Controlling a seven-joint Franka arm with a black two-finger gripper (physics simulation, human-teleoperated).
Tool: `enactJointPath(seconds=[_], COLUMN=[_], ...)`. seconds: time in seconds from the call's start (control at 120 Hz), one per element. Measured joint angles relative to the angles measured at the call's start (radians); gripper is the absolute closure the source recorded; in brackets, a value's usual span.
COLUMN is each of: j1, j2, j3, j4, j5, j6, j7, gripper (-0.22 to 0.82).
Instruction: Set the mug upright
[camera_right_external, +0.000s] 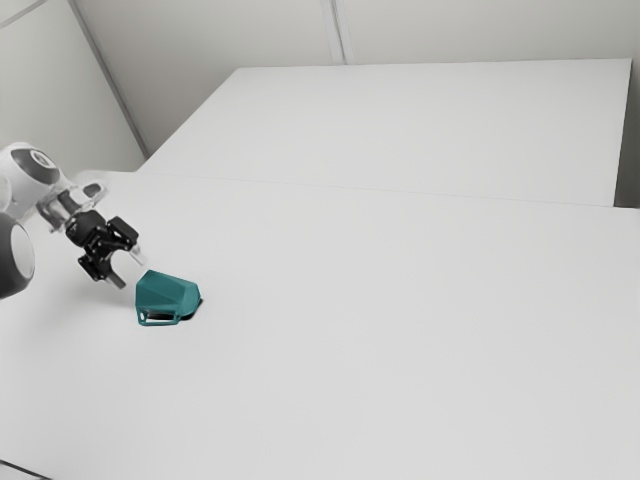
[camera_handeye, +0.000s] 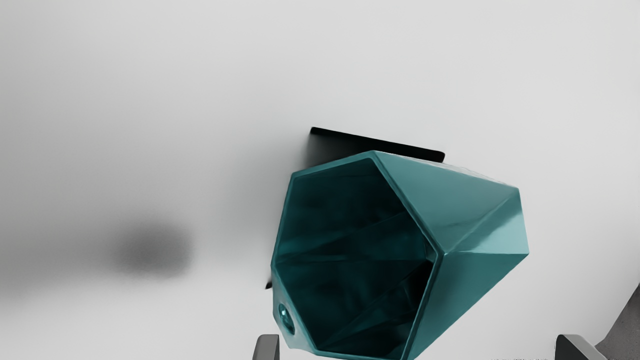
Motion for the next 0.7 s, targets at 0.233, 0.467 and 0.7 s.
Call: enactJointPath(seconds=[0.233,0.467,0.7], j1=[0.006,0.006,0.004], j2=[0.004,0.004,0.006], j3=[0.0,0.0,-0.003], j4=[-0.044,-0.045,-0.067], j5=[-0.068,-0.106,-0.125], j6=[-0.004,-0.01,-0.012], j7=[0.086,0.154,0.2], gripper=[0.0,0.0,0.0])
